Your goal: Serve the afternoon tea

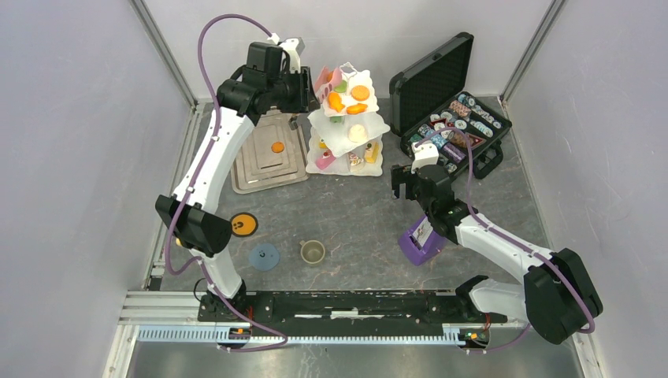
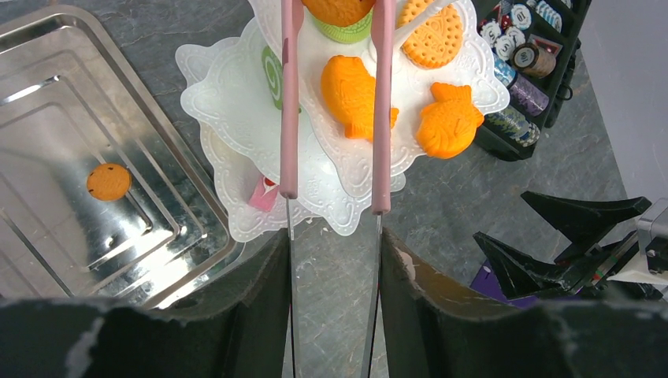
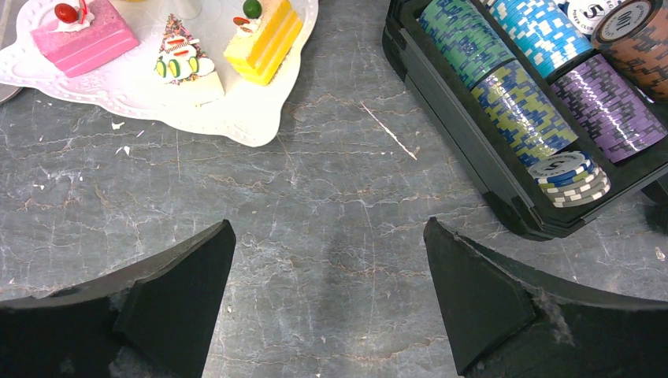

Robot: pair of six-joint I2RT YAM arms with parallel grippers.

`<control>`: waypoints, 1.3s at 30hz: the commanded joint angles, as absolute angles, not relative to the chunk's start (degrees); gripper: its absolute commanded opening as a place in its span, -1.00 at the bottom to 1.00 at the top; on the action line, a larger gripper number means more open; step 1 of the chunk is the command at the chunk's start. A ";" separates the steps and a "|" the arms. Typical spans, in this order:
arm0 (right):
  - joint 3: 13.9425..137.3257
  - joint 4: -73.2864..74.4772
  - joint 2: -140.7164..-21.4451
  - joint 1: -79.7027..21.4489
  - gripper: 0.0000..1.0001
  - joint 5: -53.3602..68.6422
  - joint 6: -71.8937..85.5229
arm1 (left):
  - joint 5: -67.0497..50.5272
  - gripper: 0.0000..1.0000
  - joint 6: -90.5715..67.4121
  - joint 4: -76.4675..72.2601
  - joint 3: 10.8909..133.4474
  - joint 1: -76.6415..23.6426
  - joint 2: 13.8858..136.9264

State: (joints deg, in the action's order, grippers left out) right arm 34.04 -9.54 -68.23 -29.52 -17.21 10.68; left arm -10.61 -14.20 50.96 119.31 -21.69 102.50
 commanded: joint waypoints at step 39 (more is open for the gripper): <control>35.99 -10.55 -66.86 -29.70 0.96 -18.45 10.32 | 8.60 0.11 -11.43 52.45 92.55 -15.00 95.21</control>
State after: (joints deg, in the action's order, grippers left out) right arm 34.04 -9.39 -68.23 -29.52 -17.02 10.70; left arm 6.13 -12.73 57.74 90.37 -15.66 90.63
